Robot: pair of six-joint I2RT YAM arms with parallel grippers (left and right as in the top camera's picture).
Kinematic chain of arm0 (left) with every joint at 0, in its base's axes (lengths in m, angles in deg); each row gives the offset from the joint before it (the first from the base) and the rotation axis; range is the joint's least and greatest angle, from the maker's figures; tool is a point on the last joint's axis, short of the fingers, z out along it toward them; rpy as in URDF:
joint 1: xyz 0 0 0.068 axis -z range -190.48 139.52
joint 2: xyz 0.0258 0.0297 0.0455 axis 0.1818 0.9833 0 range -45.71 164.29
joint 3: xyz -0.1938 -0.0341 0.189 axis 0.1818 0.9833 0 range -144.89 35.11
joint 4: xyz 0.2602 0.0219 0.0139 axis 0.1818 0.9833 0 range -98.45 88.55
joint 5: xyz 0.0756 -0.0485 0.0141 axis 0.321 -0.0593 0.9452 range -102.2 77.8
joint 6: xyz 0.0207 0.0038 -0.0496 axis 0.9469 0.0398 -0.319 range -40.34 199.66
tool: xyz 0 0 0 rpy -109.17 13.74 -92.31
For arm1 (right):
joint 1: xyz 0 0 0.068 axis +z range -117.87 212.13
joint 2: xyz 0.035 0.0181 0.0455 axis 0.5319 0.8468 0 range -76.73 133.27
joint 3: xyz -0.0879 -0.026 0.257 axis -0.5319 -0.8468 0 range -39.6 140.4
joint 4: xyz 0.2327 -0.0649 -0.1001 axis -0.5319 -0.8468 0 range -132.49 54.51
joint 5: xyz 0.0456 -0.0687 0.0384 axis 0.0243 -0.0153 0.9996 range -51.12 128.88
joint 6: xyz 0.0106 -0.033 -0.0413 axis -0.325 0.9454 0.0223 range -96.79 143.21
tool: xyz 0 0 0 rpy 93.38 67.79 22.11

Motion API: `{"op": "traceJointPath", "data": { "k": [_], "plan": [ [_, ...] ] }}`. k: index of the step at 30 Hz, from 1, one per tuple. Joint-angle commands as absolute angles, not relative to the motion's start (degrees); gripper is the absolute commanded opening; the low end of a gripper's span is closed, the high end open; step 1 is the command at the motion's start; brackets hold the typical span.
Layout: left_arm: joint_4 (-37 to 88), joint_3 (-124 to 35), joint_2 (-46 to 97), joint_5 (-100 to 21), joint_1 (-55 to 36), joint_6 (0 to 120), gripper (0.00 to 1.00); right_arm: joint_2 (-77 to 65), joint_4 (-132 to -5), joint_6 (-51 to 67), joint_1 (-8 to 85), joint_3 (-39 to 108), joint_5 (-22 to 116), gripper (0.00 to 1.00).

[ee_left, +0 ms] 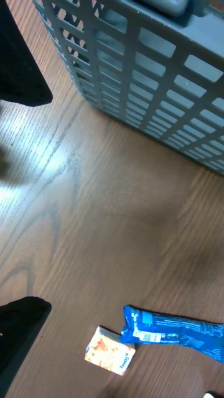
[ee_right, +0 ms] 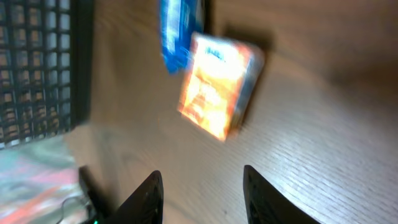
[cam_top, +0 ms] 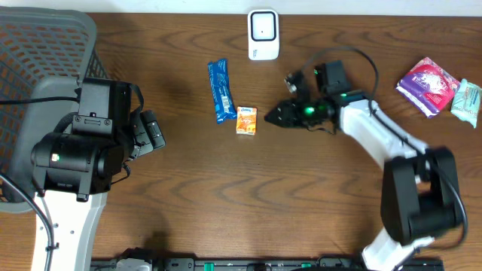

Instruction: Scan the item barcode

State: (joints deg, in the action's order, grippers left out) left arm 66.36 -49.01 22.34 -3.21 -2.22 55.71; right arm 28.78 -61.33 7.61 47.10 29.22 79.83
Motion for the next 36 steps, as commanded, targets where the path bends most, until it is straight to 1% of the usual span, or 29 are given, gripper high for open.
{"op": "traceJointPath", "data": {
  "k": [1,3,4,8,13,17,21,25,27,29,32,36],
  "plan": [
    [66.6,-49.5,22.4,-2.6,-2.5,56.0,0.98,24.5,-58.7,-0.3,55.1,31.1,54.5,0.38],
    [66.6,-49.5,22.4,-2.6,-2.5,56.0,0.98,24.7,-55.8,-1.0,59.3,31.1,46.0,0.4],
    [66.6,-49.5,22.4,-2.6,-2.5,56.0,0.98,26.0,-53.6,-1.0,63.5,31.1,37.8,0.44],
    [66.6,-49.5,22.4,-2.6,-2.5,56.0,0.98,29.7,-50.4,-1.0,70.0,31.1,26.1,0.51],
    [66.6,-49.5,22.4,-2.6,-2.5,56.0,0.98,34.5,-47.4,-1.0,75.1,31.1,14.6,0.55],
    [66.6,-49.5,22.4,-2.6,-2.5,56.0,0.98,37.8,-44.4,-0.7,75.4,31.1,15.2,0.54],
    [66.6,-49.5,22.4,-2.6,-2.5,56.0,0.98,40.5,-41.7,1.2,75.4,31.1,17.1,0.52],
    [66.6,-49.5,22.4,-2.6,-2.5,56.0,0.98,41.5,-41.4,1.1,75.5,31.1,17.1,0.42],
    [66.6,-49.5,22.4,-2.6,-2.5,56.0,0.98,41.5,-41.7,1.1,75.5,31.1,16.7,0.33],
    [66.6,-49.5,22.4,-2.6,-2.5,56.1,0.98,41.5,-42.2,1.1,75.4,31.1,16.6,0.3],
    [66.6,-49.5,22.4,-2.6,-2.5,56.1,0.98,41.5,-43.6,0.9,75.0,31.1,15.1,0.29],
    [66.6,-49.5,22.4,-2.6,-2.5,56.0,0.98,41.4,-45.2,-0.1,74.7,31.2,12.6,0.35]
  ]
}}
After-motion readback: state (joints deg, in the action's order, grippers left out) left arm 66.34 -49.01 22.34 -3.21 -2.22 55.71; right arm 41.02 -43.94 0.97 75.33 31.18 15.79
